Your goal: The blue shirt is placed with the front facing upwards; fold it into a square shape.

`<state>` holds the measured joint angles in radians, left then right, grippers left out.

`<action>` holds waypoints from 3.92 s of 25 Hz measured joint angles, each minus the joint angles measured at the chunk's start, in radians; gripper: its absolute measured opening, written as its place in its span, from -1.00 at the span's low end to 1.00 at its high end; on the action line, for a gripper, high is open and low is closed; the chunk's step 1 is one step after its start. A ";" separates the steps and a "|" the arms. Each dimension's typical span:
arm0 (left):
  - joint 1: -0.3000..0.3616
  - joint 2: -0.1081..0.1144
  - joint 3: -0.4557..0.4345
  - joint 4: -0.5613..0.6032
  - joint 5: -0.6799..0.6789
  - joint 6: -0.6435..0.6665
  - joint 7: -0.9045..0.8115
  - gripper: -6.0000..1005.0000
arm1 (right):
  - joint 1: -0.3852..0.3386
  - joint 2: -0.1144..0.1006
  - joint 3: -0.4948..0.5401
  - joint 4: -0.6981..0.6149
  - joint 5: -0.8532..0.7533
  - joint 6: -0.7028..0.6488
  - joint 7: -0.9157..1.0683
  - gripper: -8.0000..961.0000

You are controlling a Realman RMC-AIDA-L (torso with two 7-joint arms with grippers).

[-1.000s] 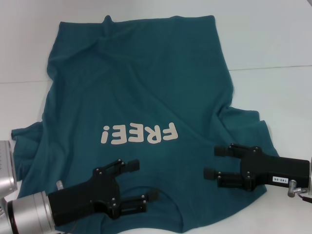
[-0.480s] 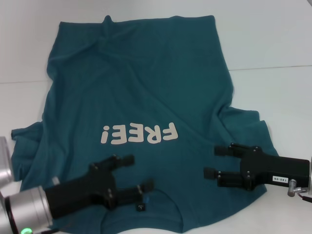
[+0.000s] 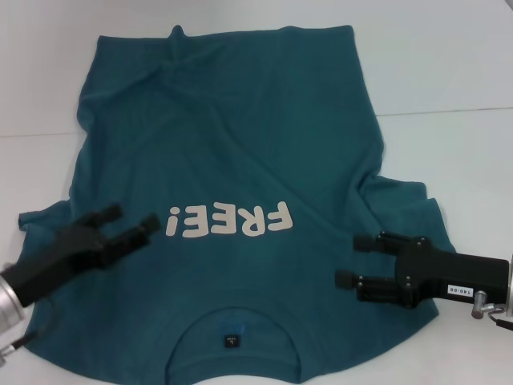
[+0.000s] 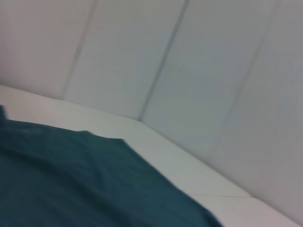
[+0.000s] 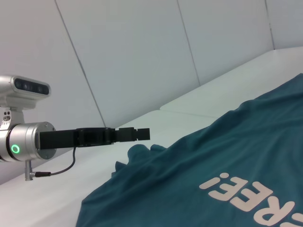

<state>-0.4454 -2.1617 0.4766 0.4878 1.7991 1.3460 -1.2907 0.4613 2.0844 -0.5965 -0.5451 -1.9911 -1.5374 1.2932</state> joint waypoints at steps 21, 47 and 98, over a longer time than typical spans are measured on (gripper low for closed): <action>0.044 0.021 -0.008 0.129 0.012 -0.325 -0.090 0.84 | 0.008 0.002 -0.001 0.004 0.012 0.028 0.046 0.84; 0.047 0.002 0.067 0.112 0.037 -0.363 -0.094 0.83 | 0.010 0.002 -0.008 0.005 0.014 0.033 0.046 0.84; 0.025 0.010 0.071 0.343 0.090 -0.485 -0.122 -0.97 | 0.030 0.005 0.000 0.066 0.042 0.065 0.054 0.84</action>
<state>-0.4208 -2.1512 0.5475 0.8304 1.8894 0.8614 -1.4124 0.4912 2.0894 -0.5969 -0.4786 -1.9491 -1.4723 1.3468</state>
